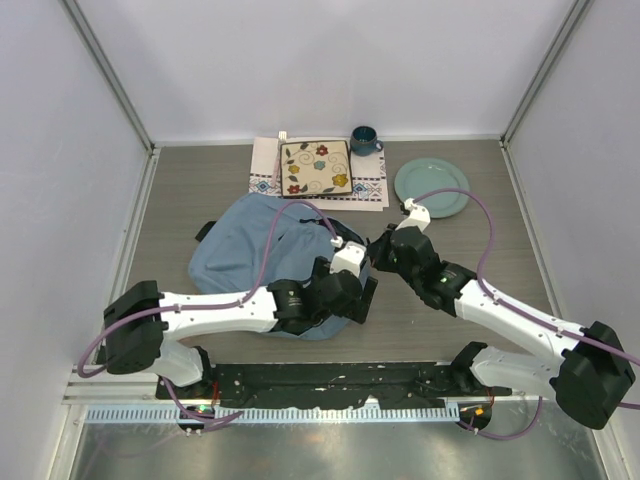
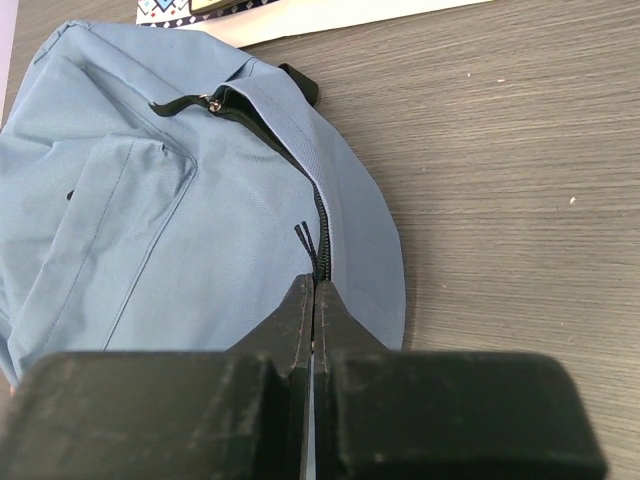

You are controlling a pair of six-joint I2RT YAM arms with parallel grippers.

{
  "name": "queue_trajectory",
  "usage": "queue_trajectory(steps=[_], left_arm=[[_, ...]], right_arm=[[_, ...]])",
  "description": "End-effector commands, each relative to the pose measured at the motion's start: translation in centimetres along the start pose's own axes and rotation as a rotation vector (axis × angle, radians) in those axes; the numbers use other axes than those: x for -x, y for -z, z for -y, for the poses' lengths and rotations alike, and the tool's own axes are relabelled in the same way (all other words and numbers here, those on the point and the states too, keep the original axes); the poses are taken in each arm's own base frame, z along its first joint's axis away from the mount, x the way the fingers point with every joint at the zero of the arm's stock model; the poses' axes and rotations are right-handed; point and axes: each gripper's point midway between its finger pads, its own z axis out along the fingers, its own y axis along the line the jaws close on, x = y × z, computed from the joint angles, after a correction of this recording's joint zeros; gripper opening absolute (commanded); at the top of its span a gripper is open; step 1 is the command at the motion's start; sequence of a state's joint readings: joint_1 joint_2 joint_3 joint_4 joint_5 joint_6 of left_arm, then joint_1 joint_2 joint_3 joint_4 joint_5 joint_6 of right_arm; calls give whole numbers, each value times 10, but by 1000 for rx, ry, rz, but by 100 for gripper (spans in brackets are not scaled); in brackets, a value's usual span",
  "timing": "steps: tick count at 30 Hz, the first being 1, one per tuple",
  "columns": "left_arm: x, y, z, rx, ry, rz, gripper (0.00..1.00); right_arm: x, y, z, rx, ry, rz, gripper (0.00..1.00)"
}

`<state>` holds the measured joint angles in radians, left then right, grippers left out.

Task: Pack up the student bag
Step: Zip the student bag at the center of the board.

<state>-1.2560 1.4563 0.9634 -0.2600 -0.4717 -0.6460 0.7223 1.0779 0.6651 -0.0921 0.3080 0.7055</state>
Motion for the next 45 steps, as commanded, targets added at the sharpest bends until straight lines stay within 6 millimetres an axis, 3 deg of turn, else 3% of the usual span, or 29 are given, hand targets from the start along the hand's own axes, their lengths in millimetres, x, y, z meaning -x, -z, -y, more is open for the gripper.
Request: queue_trajectory(steps=[1,6,11,14,20,22,32,45], left_arm=[[50,1,14,-13,55,126,96],[52,-8,17,3,32,107,91],[48,-11,18,5,35,92,76],[47,-11,22,-12,47,83,60],[28,-11,25,-45,87,31,10],[21,-8,24,-66,86,16,2],[-19,11,12,-142,93,-51,0],[-96,47,-51,-33,194,-170,0]], right_arm=[[36,8,-24,69,-19,90,1],[36,12,-24,75,-31,95,1],[35,13,-24,76,-27,88,1],[37,14,-24,77,-24,91,1],[37,13,-24,74,-22,88,1],[33,11,-22,55,-20,70,1],[33,4,-21,31,-24,64,1],[30,-12,-38,87,-45,47,1]])
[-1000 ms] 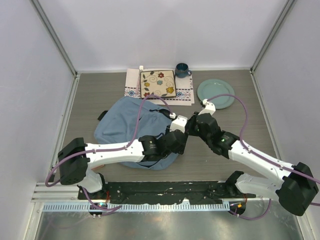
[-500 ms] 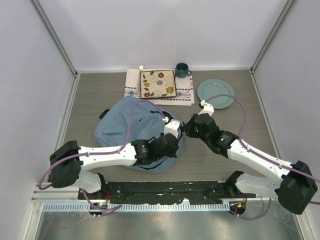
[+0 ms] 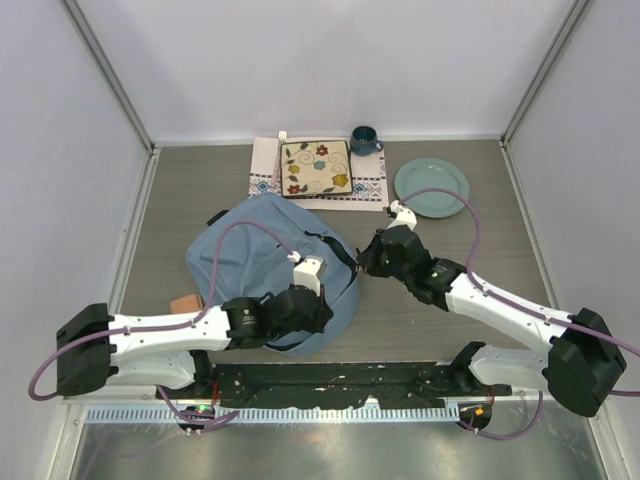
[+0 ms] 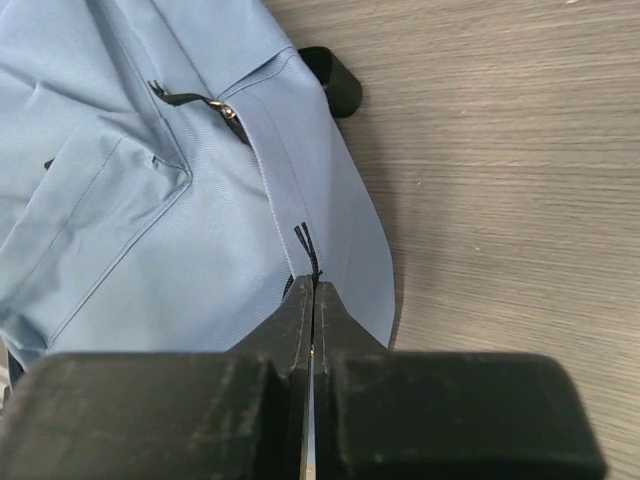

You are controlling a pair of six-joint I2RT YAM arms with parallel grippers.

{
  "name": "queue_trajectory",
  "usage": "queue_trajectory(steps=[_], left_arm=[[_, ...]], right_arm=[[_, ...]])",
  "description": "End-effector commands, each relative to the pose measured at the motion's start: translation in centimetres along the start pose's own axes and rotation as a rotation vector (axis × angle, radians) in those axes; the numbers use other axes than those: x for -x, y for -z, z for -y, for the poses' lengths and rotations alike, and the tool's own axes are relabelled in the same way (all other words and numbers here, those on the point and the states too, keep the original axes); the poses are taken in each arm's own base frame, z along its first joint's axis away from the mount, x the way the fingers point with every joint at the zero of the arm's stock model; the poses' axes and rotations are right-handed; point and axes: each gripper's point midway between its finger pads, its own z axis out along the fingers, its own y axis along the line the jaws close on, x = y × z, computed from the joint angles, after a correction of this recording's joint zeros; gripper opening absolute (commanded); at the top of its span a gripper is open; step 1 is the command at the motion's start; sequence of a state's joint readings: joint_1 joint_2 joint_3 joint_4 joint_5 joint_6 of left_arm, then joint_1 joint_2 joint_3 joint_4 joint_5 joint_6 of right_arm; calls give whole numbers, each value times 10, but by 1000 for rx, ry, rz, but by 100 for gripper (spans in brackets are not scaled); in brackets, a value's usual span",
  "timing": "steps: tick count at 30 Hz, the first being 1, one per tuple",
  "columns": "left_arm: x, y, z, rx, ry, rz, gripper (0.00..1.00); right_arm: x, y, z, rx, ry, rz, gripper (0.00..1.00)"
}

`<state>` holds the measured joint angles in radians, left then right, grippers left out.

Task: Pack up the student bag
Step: Zip the student bag at the center of the board.

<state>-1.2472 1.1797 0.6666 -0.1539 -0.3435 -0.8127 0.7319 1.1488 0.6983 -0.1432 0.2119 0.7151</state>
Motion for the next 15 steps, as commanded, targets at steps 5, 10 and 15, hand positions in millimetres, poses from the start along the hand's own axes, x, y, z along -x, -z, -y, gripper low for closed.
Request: queue_trajectory(steps=[5,10,15], left_arm=[[-42,24,-55,155,27,-93,13],[-4,26,-43,170,-2,4,68],[59,25,-2,110,-15,168,88]], right_arm=[[53,-1,-37,112,-65,166,1],[48,7,-45,176,-57,157,1],[38,12,-42,181,-46,139,1]])
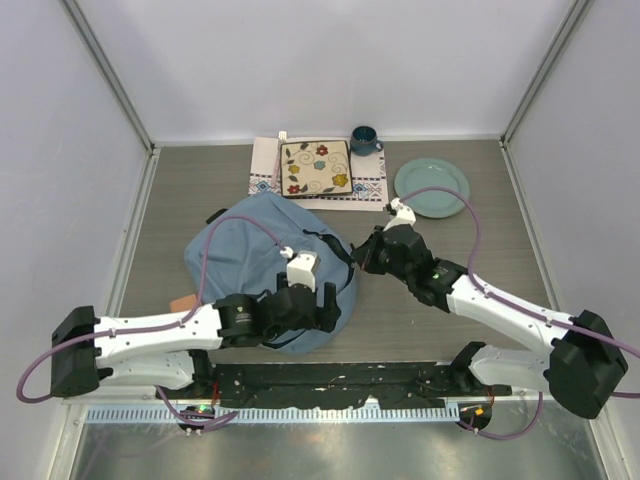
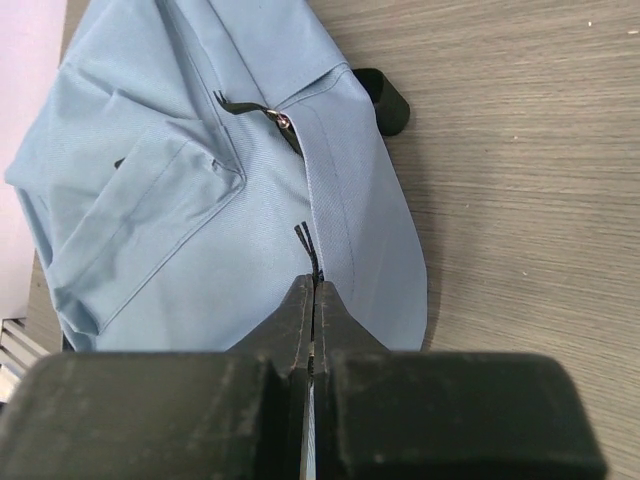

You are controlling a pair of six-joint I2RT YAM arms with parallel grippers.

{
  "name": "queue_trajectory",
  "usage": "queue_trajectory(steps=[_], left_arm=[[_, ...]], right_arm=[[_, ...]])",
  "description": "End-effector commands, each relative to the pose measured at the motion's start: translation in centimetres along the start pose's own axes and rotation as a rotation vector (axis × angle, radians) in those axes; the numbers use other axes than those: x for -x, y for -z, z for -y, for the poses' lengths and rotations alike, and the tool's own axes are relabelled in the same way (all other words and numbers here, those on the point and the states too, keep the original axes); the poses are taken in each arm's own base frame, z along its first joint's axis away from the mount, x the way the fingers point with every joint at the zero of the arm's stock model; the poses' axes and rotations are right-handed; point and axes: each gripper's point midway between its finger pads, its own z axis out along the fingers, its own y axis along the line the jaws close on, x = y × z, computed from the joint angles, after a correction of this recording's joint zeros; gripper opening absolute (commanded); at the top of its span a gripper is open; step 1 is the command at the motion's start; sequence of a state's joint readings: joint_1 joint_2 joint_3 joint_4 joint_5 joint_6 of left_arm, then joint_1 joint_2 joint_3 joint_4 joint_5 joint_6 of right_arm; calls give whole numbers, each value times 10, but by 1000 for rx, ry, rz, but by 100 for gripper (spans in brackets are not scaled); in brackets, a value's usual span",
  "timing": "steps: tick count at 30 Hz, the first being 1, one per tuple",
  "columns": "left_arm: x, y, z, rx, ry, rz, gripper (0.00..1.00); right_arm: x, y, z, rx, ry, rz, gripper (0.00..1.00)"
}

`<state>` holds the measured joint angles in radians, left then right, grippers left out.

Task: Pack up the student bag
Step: Zip the student bag at the center of the board.

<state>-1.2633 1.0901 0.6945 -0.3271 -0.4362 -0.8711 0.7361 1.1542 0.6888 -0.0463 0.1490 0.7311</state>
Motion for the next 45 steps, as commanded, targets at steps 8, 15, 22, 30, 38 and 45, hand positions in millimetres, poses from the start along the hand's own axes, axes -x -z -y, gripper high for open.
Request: queue_trajectory(steps=[8,15,22,30,38,45], left_arm=[[63,-28,53,10,-141,123,94],[53,-48,52,70,-174,80,90],[41,-54,45,103,-207,24,11],[-20,-16,21,-35,-98,-113,0],[-55,16,-13,-85,-12,-159,0],[-78,17,-26,-38,-43,-220,0]], right_arm=[[35,18,-17,68,-19,147,1],[37,21,-17,71,-14,152,1],[41,21,-20,70,-6,159,1],[45,10,-31,96,-12,155,1],[50,-9,-53,148,-13,137,1],[56,-14,-61,168,-5,146,1]])
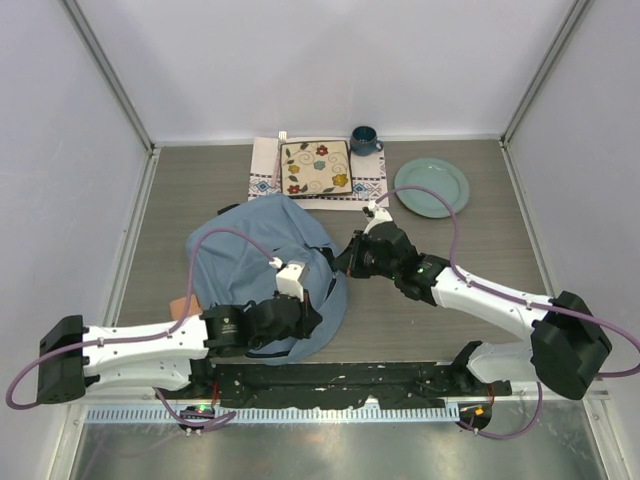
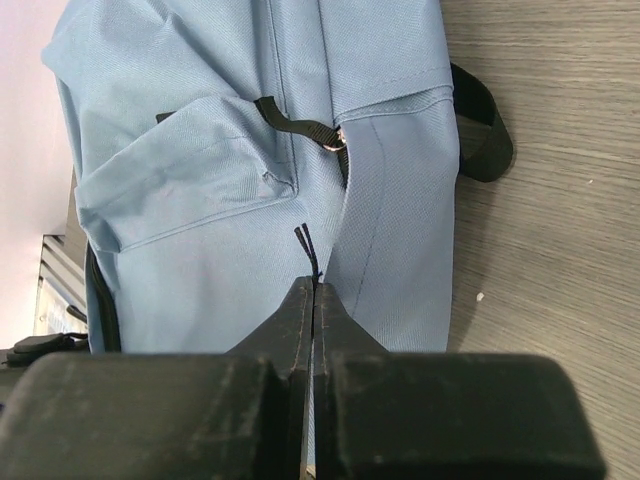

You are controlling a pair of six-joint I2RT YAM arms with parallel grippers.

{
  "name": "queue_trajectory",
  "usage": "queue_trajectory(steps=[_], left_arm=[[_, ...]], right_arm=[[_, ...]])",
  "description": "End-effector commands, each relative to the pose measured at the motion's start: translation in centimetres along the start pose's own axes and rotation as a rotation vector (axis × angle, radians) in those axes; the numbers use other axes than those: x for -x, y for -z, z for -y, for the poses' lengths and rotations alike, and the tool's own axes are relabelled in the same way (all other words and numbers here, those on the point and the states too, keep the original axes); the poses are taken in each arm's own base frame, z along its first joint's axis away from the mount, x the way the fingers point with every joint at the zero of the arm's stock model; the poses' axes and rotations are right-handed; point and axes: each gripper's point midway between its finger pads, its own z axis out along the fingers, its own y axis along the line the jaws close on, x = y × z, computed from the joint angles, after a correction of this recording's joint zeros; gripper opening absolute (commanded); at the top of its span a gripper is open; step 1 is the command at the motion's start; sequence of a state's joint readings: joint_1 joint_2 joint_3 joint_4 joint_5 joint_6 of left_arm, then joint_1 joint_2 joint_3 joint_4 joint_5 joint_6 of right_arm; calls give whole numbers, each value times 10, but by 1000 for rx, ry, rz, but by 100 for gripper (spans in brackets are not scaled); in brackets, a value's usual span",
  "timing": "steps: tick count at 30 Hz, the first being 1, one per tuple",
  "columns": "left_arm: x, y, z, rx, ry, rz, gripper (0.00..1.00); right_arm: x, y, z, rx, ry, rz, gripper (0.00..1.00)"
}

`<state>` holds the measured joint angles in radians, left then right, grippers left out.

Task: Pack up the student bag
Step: Zip the student bag at the center of the board.

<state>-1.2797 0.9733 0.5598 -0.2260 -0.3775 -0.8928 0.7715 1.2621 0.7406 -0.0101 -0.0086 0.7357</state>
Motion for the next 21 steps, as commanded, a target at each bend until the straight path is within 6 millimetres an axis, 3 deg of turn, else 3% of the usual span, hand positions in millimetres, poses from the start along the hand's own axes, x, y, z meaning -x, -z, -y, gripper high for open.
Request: queue_trajectory(steps=[1,7,10,15,21], left_arm=[[-60,12,-27,72,-81,-227,0],[-68,5,-29,102,-161,-258,0],[-76,2,-28,115,-196,-284,0],[-87,-1,-21,119,-254,-299,0],[-98,3,-24,134,-266,-309,0]], right_arm=[[82,6,-27,53,8,286,1],[83,23,-56,198,120,304,1],[92,30,-64,224,160,343,1],[95,11,-59,176,184,333,1],[115,0,-59,137,191,388,1]])
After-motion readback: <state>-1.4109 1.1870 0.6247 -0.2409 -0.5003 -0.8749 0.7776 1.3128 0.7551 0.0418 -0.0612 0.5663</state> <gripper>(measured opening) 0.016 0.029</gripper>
